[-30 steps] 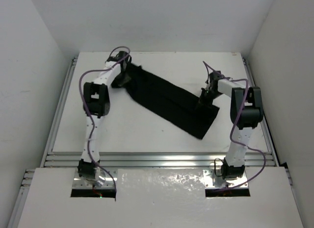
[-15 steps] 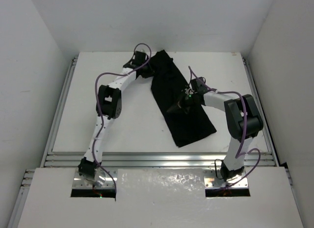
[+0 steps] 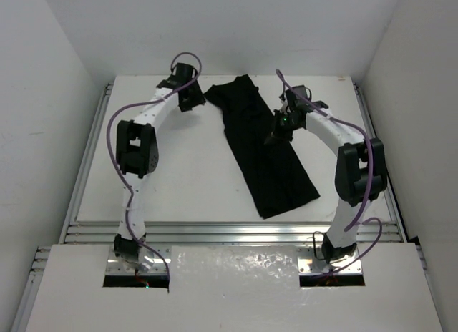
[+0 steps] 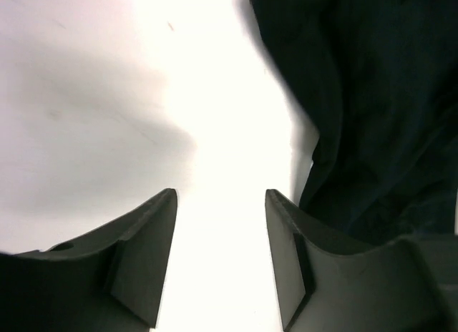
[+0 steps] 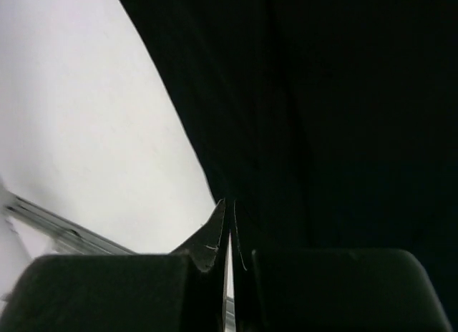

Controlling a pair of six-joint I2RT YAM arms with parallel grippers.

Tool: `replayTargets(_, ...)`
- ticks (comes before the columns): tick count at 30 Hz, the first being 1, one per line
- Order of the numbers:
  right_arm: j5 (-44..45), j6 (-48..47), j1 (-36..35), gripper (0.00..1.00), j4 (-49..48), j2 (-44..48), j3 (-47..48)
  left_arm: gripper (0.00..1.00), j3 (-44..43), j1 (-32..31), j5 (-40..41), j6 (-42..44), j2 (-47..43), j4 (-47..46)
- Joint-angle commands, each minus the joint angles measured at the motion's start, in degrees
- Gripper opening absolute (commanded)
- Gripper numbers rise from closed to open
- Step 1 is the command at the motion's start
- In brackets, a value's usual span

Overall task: Fold and stack the t-shirts
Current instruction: Fold the tshirt

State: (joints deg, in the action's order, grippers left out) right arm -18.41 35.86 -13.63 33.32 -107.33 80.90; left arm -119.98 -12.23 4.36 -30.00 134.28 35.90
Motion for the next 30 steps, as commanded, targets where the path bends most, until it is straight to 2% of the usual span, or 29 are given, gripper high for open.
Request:
replayTargets(1,-1.1,-11.9,-3.9,0.01,10.9,-0.3,-0.2,0.48,-2.0,1.0,-2.5,2.6,-8.1,3.3)
replayTargets(7,-3.9,-13.6,-10.6,0.00,8.5,2.7,-8.0,0.46,21.7,-0.5,-16.4,-1.1,-23.3,-5.6)
replayTargets(8,-3.8,-14.1,-12.0,0.00,8.8,1.8,-8.5,0.47,27.1,-0.5,-17.4,-1.5,-24.6,-6.5)
replayTargets(10,-2.2,-14.3,-13.3,0.00,8.6,1.3,-9.6,0.47,32.6,-0.6,-18.6,-1.7,-27.2,-7.5)
replayTargets(14,5.6,-13.9,-13.4,0.00,8.1,1.0,-12.3,0.47,36.6,-0.6,-20.4,-0.5,-28.4,-6.7)
replayTargets(20,12.0,-14.2,-13.1,0.00,11.2,-1.2,-13.4,0.48,39.9,-0.6,-22.0,-0.1,-30.2,-7.4)
replayTargets(25,21.3,-11.6,-10.1,0.00,12.2,4.9,-16.0,0.48,42.5,-0.6,-22.3,-0.2,-32.5,-7.8)
replayTargets(27,21.7,-12.5,-9.3,0.00,13.4,5.1,-15.7,0.48,43.5,-0.7,-22.3,-0.1,-33.4,-7.7)
replayTargets(28,18.2,-14.8,-9.5,0.03,12.6,6.2,-16.2,0.48,43.9,-0.7,-22.6,-0.1,-33.6,-7.8)
replayTargets(29,14.6,-15.8,-10.5,0.24,9.9,7.6,-17.1,0.48,44.7,-0.9,-23.4,-0.4,-34.2,-8.1)
replayTargets(30,12.4,-16.2,-11.6,0.37,8.4,9.5,-19.2,0.48,45.0,-1.0,-23.6,-0.5,-34.5,-8.1)
